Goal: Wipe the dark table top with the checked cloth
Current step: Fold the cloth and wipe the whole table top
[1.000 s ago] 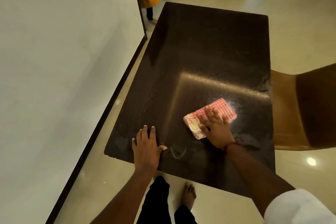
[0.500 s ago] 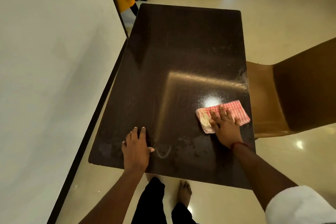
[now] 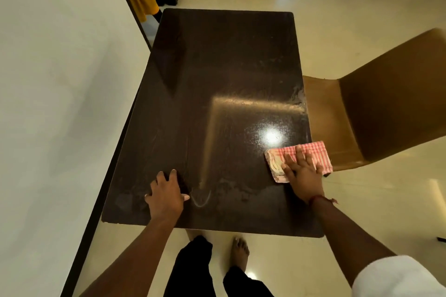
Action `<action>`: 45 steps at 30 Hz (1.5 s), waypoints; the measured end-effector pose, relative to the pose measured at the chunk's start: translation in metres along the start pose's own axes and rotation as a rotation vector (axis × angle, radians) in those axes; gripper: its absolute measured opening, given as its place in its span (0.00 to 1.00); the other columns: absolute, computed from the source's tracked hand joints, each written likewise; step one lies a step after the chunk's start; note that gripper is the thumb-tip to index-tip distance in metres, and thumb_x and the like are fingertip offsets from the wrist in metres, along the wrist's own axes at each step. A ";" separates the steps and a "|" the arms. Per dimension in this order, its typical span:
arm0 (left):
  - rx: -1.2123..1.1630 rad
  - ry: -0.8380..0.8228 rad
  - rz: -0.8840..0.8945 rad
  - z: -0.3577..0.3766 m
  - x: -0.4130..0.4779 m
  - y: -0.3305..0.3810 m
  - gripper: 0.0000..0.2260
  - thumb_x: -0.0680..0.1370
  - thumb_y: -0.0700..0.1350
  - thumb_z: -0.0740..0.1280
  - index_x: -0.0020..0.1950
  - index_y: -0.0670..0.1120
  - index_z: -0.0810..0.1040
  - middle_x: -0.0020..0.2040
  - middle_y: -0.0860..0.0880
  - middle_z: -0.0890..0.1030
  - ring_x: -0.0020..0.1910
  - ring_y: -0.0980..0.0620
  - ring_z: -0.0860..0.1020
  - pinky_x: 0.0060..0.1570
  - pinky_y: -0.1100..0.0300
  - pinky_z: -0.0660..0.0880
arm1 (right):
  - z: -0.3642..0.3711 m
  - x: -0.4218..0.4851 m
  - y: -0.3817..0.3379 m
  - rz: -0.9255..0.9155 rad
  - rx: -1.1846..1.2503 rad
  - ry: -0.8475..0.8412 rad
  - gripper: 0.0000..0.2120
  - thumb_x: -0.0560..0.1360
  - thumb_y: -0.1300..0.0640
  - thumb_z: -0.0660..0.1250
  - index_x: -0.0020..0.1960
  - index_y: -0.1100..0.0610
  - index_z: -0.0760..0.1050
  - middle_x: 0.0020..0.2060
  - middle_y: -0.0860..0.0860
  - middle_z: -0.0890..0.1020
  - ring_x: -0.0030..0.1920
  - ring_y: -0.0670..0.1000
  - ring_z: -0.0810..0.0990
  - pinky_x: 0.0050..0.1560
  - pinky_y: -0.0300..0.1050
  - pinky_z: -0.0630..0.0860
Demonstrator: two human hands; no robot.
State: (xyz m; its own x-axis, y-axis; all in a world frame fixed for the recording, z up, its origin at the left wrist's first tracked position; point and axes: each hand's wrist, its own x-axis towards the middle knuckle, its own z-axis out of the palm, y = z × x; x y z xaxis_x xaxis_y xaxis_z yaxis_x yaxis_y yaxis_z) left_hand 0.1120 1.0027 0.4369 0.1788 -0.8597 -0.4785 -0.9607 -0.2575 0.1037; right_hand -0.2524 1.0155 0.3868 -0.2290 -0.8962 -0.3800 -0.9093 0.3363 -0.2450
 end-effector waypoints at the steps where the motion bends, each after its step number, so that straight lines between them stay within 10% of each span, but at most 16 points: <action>1: -0.002 0.002 -0.005 0.000 -0.001 -0.001 0.37 0.74 0.55 0.72 0.76 0.50 0.56 0.75 0.42 0.60 0.74 0.38 0.60 0.68 0.34 0.65 | 0.002 -0.002 -0.007 0.065 0.028 0.024 0.23 0.81 0.44 0.53 0.75 0.43 0.59 0.78 0.49 0.49 0.78 0.55 0.43 0.73 0.64 0.44; 4: -0.016 0.003 -0.015 0.001 0.000 -0.003 0.37 0.73 0.55 0.72 0.76 0.50 0.57 0.75 0.42 0.61 0.74 0.38 0.61 0.67 0.34 0.65 | 0.016 -0.020 -0.045 0.142 0.059 0.042 0.23 0.81 0.46 0.51 0.76 0.47 0.59 0.78 0.53 0.50 0.77 0.59 0.44 0.73 0.66 0.44; 10: 0.005 0.019 -0.037 0.002 -0.007 -0.001 0.33 0.75 0.55 0.70 0.75 0.49 0.59 0.75 0.42 0.61 0.72 0.38 0.63 0.66 0.35 0.67 | 0.020 -0.054 -0.026 -0.337 -0.118 -0.119 0.33 0.73 0.36 0.37 0.75 0.41 0.57 0.78 0.47 0.47 0.78 0.55 0.45 0.73 0.58 0.42; 18: -0.010 0.050 -0.007 0.009 -0.005 -0.009 0.33 0.75 0.54 0.71 0.74 0.49 0.60 0.74 0.42 0.62 0.72 0.39 0.63 0.65 0.36 0.68 | 0.023 -0.057 -0.024 0.260 0.073 0.059 0.24 0.81 0.49 0.53 0.76 0.47 0.56 0.78 0.53 0.48 0.77 0.60 0.44 0.72 0.67 0.46; 26: -0.026 0.056 0.057 0.010 -0.008 -0.021 0.35 0.75 0.61 0.67 0.76 0.49 0.58 0.76 0.43 0.60 0.72 0.40 0.62 0.65 0.35 0.67 | 0.032 -0.081 -0.026 -0.092 -0.103 -0.106 0.25 0.80 0.41 0.46 0.76 0.42 0.52 0.77 0.47 0.44 0.78 0.56 0.44 0.74 0.60 0.45; 32: -0.067 0.061 0.137 0.019 -0.010 -0.046 0.36 0.77 0.63 0.61 0.78 0.49 0.53 0.79 0.47 0.56 0.75 0.43 0.60 0.70 0.34 0.61 | 0.044 -0.104 -0.028 0.374 0.064 0.043 0.23 0.82 0.49 0.52 0.76 0.49 0.57 0.78 0.55 0.49 0.77 0.62 0.48 0.73 0.65 0.49; 40: 0.028 -0.018 0.272 0.010 -0.006 -0.064 0.32 0.79 0.60 0.62 0.78 0.50 0.54 0.80 0.47 0.52 0.75 0.43 0.59 0.67 0.36 0.65 | 0.072 -0.136 -0.073 -0.045 -0.073 -0.050 0.27 0.79 0.39 0.44 0.76 0.45 0.54 0.77 0.48 0.44 0.77 0.56 0.42 0.74 0.56 0.46; 45: 0.166 -0.059 0.396 0.005 0.001 -0.081 0.33 0.79 0.57 0.63 0.79 0.50 0.51 0.80 0.47 0.48 0.75 0.44 0.58 0.65 0.38 0.68 | 0.061 -0.130 -0.038 0.325 0.075 0.027 0.23 0.82 0.49 0.53 0.76 0.49 0.58 0.78 0.54 0.51 0.77 0.62 0.48 0.73 0.63 0.52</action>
State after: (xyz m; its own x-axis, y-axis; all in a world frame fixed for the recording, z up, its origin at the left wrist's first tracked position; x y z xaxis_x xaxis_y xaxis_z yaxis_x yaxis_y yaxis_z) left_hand 0.1890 1.0248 0.4239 -0.2185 -0.8501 -0.4791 -0.9746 0.1657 0.1504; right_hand -0.1672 1.1366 0.3912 -0.5129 -0.7457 -0.4253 -0.7596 0.6250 -0.1800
